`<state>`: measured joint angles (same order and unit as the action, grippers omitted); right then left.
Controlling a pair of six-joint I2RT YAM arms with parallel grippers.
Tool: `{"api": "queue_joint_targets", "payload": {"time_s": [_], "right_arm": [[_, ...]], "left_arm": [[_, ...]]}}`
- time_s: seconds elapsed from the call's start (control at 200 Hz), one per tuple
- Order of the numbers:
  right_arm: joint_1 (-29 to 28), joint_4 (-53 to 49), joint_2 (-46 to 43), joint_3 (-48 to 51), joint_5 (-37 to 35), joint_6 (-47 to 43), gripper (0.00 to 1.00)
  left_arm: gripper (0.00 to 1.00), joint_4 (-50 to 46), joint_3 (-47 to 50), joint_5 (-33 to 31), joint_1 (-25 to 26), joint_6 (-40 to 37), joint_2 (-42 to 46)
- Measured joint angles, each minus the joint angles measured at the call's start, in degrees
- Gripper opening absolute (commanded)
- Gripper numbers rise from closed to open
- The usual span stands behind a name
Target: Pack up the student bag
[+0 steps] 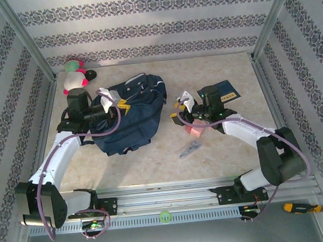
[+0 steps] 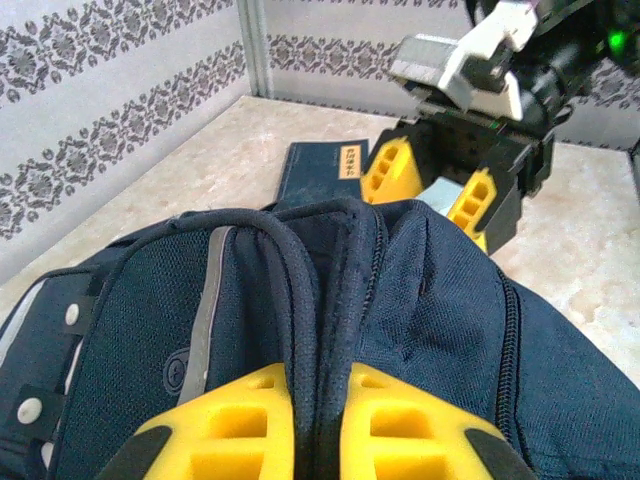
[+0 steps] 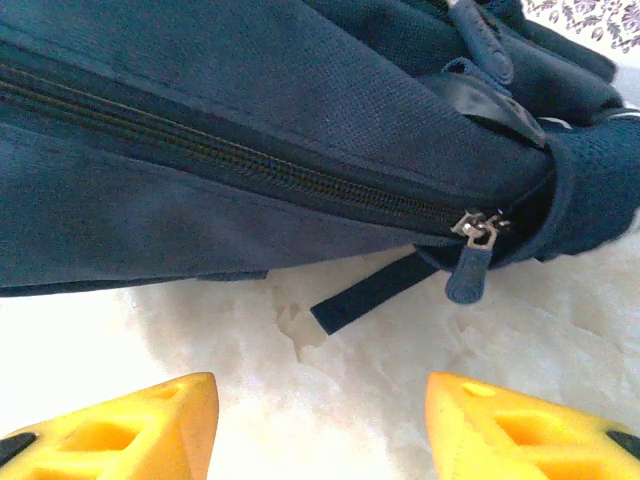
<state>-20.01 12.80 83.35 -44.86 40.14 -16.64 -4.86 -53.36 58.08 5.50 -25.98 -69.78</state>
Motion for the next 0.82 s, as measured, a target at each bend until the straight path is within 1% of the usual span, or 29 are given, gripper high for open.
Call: {"api": "queue_joint_targets", "payload": {"time_s": [0.06, 0.205, 0.315, 0.35, 0.445, 0.51, 0.61, 0.755, 0.819], "right_arm": [[0.02, 0.2, 0.79, -0.24, 0.09, -0.07, 0.58], [0.46, 0.02, 8.76, -5.9, -0.63, -1.77, 0.58], [0.79, -0.52, 11.67, -8.66, -0.55, -2.99, 0.57], [0.79, -0.55, 12.0, -9.07, -0.44, -3.23, 0.55], [0.76, -0.72, 12.11, -9.81, 0.57, -3.96, 0.43], [0.79, -0.63, 12.11, -9.94, 1.68, -4.24, 0.37], [0.81, -0.94, 12.11, -9.94, 3.41, -4.24, 0.34], [1.14, -1.25, 12.11, -9.92, 5.81, -2.95, 0.21], [1.18, -1.38, 12.11, -9.92, 6.69, -2.05, 0.2]], "left_arm": [[0.0, 0.15, 0.0, 0.85, -0.02, 0.35, 0.07], [0.0, 0.31, 0.0, 3.34, -0.37, 1.22, 1.01], [0.0, 0.52, 0.0, 4.11, -0.39, 1.64, 1.95], [0.0, 0.63, -0.02, 4.39, -0.39, 1.75, 2.21], [0.0, 0.68, -0.02, 4.55, -0.55, 1.95, 2.58], [0.0, 0.79, -0.02, 4.48, -0.79, 2.03, 2.62], [0.0, 0.96, -0.02, 3.69, -0.92, 2.01, 2.67], [0.0, 1.11, -0.02, 1.7, -1.01, 1.49, 3.04], [0.0, 1.11, -0.02, 1.11, -1.01, 1.22, 3.37]]}}
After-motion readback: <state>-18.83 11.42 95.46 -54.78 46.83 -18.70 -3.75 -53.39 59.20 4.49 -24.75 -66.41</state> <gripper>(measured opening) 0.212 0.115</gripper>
